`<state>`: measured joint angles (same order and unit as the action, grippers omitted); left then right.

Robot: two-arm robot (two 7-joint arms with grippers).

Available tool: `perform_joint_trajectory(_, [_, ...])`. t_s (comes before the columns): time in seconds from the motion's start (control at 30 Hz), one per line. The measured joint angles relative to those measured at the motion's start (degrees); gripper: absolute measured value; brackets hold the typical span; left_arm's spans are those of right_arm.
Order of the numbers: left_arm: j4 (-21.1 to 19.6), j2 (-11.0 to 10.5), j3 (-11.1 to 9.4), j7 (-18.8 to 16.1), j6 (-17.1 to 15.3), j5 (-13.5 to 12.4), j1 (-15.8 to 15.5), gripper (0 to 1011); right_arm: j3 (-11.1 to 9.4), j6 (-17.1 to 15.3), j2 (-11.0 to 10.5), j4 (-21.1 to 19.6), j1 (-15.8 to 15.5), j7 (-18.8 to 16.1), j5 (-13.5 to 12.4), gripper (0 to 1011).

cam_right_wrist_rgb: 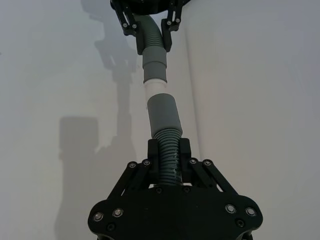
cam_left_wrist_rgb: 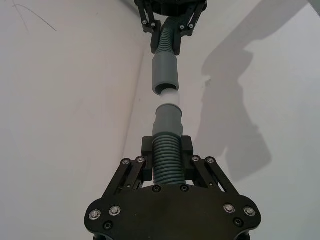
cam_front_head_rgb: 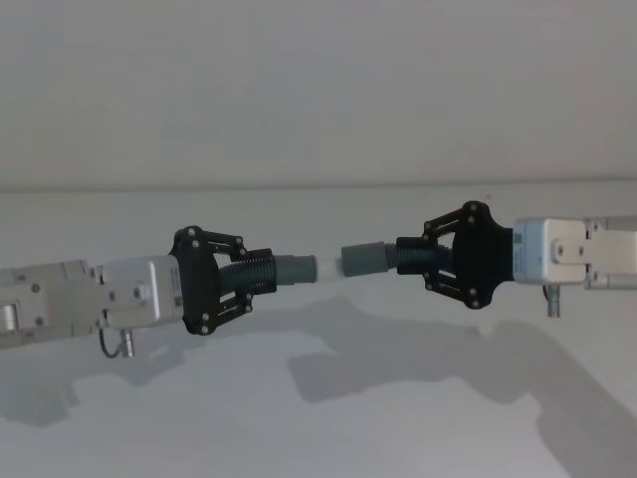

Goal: Use both hands to pick up one end of the pipe from the table, align the ends, and insert them.

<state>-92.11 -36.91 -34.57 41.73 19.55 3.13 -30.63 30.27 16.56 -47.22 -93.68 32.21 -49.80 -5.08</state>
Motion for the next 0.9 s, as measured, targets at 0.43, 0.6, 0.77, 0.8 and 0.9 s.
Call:
perform_joint_trajectory(0.43, [0.0,0.0,0.0,0.0,0.01,0.01,0.0,300,0.36,4.98,-0.74,3.2,0.73,-1.86,-1.38,215])
perform_joint_trajectory(0.6, [0.0,0.0,0.0,0.0,0.0,0.0,0.0,300,-0.02,6.18,-1.53,3.53,0.38,-1.88,-2.13,215])
perform_joint_trajectory(0.77, [0.0,0.0,0.0,0.0,0.0,0.0,0.0,300,-0.45,7.12,-2.1,3.59,-0.04,-1.75,-2.99,215])
perform_joint_trajectory(0.8, [0.0,0.0,0.0,0.0,0.0,0.0,0.0,300,-0.58,7.39,-2.2,3.59,-0.17,-1.67,-3.31,215])
perform_joint_trajectory(0.9, [0.0,0.0,0.0,0.0,0.0,0.0,0.0,300,-0.83,7.8,-2.33,3.5,-0.43,-1.54,-3.92,215])
